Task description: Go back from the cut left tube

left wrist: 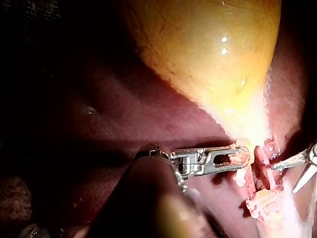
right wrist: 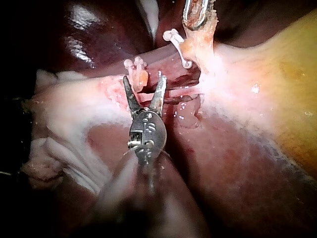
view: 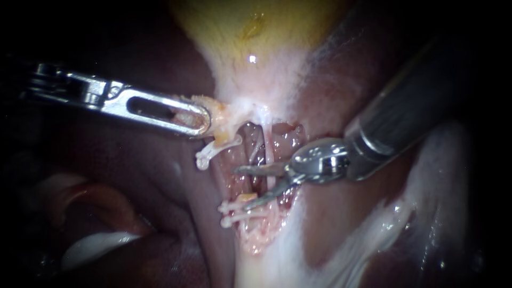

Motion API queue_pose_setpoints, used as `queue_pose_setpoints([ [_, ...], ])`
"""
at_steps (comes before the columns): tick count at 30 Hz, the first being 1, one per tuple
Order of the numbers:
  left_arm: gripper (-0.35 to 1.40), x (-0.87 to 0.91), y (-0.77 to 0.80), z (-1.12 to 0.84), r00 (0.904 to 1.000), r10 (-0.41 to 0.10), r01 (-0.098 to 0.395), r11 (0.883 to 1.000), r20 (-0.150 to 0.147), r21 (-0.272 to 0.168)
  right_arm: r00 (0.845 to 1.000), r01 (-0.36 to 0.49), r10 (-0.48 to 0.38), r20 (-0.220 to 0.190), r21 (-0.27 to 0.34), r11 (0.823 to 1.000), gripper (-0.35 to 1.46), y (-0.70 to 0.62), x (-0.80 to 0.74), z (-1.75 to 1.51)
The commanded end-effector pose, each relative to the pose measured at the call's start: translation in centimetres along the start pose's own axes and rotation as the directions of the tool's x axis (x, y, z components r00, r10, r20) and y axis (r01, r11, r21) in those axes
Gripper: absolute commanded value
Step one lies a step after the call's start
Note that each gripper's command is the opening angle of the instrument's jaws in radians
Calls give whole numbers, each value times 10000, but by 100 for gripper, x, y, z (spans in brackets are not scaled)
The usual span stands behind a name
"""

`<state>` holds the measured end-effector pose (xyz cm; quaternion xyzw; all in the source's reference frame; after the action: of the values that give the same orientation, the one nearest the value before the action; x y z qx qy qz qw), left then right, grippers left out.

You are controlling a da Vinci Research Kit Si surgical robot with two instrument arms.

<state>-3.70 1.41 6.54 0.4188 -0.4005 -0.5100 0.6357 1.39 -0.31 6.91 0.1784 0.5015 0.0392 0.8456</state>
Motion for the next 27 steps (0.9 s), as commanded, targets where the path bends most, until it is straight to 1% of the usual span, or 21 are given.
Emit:
queue_pose_setpoints([
  [1, -35, 0, 0, 0, 10000, 1, -1, 10000, -3, 4, 10000, 35, -35, 40, -77, 10000, 145, 0, 1, -11],
  [6, -35, 1, 1, 0, 10000, 6, -6, 10000, -3, 3, 9997, -183, 188, 147, -346, 9992, 145, 1, 8, -55],
  [13, -35, 0, 3, 0, 10000, 11, -11, 10000, -8, 6, 9980, -560, 578, 264, -652, 9963, 145, 1, 13, -92],
  [17, -35, 0, 4, 0, 10000, 11, -11, 10000, -7, 6, 9974, -643, 665, 287, -709, 9954, 145, 2, 13, -102],
  [21, -35, -1, 6, 4, 10000, 16, -16, 10000, -13, -30, 9974, -645, 666, 287, -704, 9954, 145, 2, 13, -103],
  [25, -35, -1, 15, 16, 10000, 45, -45, 9999, -14, -117, 9974, -642, 664, 286, -700, 9955, 145, 1, 13, -104],
  [27, -35, -1, 22, 25, 10000, 69, -70, 9999, -29, -151, 9974, -642, 663, 286, -699, 9955, 145, 0, 14, -104],
])
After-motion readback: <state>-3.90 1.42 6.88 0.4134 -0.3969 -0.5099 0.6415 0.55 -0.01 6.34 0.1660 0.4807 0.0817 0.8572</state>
